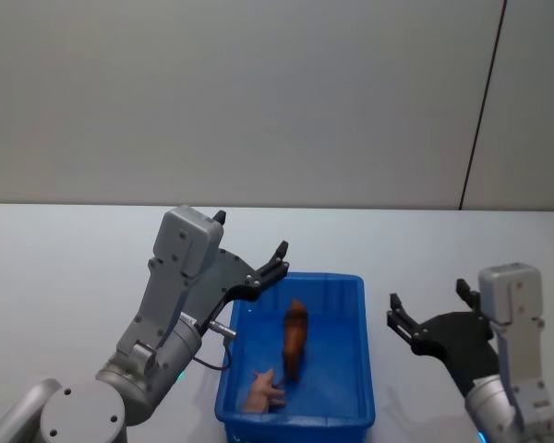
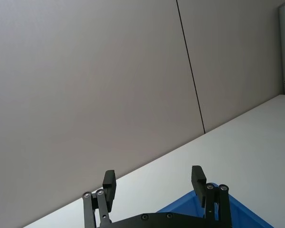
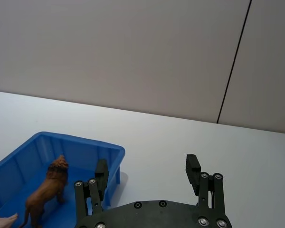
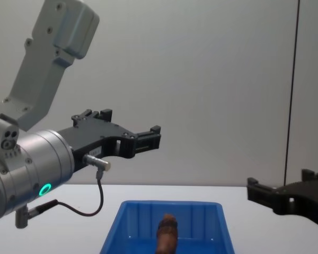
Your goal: Pick up the two dolls from the table and place them into the box.
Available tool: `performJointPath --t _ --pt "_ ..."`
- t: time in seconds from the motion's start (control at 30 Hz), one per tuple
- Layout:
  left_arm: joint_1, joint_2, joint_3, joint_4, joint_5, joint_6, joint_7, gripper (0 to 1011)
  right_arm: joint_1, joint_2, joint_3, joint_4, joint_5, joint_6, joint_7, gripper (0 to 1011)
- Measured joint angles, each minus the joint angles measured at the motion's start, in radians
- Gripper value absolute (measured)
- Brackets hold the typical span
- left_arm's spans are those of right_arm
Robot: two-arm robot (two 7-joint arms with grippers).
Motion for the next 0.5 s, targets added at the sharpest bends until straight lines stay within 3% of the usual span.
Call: performJointPath --t 0.5 --pt "0.008 0.004 -0.003 -0.008 -0.004 0.001 0.010 1001 -0.035 0.024 0.014 -0.035 0.018 -0.002 -0.033 1001"
